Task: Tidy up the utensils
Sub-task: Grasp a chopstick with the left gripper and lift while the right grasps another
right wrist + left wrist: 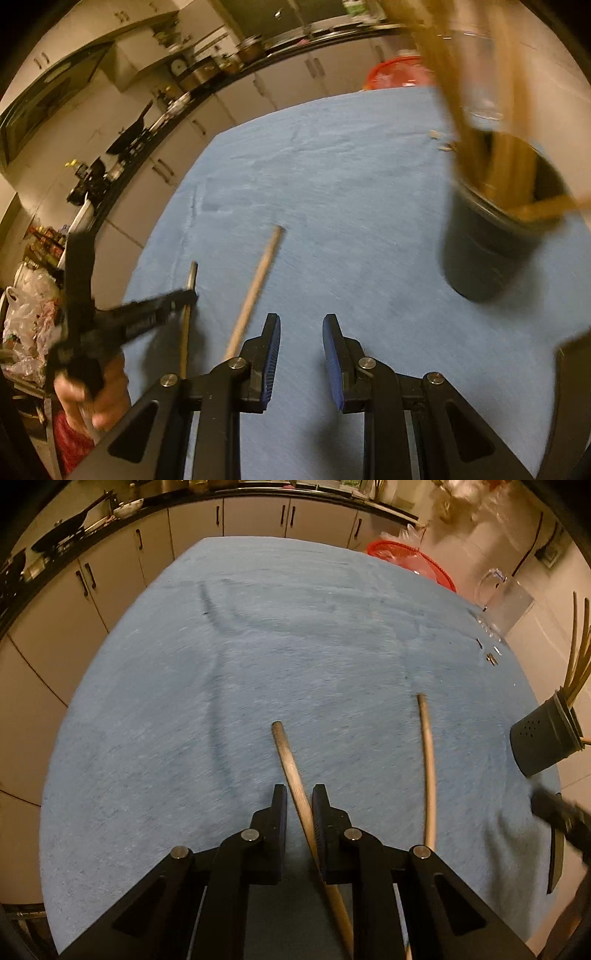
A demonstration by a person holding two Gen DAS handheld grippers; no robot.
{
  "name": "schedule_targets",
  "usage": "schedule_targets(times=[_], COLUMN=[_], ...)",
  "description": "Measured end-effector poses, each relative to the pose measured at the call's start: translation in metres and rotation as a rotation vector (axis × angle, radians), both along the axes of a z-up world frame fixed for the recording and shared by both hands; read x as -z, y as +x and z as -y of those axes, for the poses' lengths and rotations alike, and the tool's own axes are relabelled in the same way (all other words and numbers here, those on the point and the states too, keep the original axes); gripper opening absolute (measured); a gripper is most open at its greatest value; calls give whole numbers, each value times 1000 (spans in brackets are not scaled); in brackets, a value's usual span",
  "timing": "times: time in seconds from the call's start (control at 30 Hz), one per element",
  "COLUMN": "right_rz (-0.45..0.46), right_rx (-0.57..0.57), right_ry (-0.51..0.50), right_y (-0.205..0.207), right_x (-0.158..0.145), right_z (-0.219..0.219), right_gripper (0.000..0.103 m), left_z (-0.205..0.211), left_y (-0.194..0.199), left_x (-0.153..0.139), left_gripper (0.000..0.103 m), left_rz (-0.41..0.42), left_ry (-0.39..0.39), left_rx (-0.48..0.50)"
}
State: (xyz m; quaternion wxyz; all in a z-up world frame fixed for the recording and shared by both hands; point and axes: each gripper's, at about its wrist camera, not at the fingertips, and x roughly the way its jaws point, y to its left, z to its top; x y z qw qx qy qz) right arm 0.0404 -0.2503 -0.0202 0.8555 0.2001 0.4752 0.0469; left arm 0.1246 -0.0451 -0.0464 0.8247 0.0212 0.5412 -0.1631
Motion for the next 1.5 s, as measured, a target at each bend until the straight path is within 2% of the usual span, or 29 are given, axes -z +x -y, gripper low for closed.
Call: schedule_targets(times=[0.13,0.37,0.47,0.57,0.63,0.67,0.8,0.87,0.93,1.07,1.23,1.27,1.37,1.5], right_rz=[-71,-193,-230,-227,-227,-224,-201,-153,-92,72,332,397,512,612], right_rx=[-10,33,33,1,-3,-7,7,13,16,18,15,17,24,34], right_ry=[51,6,-28,-128,-170,-182,-109,-43,-33,-11,-34,-50,-88,-110], right_y=[49,117,129,135,135,135,130,120,108,75,21,5,-25,-63], right_x=[7,33,41,41,42,42,42,33,17,-25,-78,-88,-105,-116], right_z=[-16,-33,-43,-60,-65,-67,-54,-43,-37,-28,-29,-30,-44,-55], right_gripper=[26,26,26,24,11,11,8,8,8,8,8,8,8,8], left_z=[-6,-18,-23,-22,-19,-17,-8,-6,-7,-11,-19,-20,-21,-21], left_y=[-2,-10,-8,-3,5,8,15,15,12,-3,-39,-49,-74,-87], left_x=[4,4,5,3,2,2,0,-4,-12,-48,-96,-104,-117,-118], left_gripper=[14,14,14,14,14,14,11,9,8,8,8,8,8,8], left_rz=[-2,11,-3,-25,-44,-52,-39,-33,-10,114,298,343,428,444], left_ry=[-43,-51,-63,-55,-43,-38,-7,-49,-75,-122,-153,-151,-124,-101], left_rx=[6,23,21,17,10,3,-17,-1,1,1,-10,-12,-22,-18])
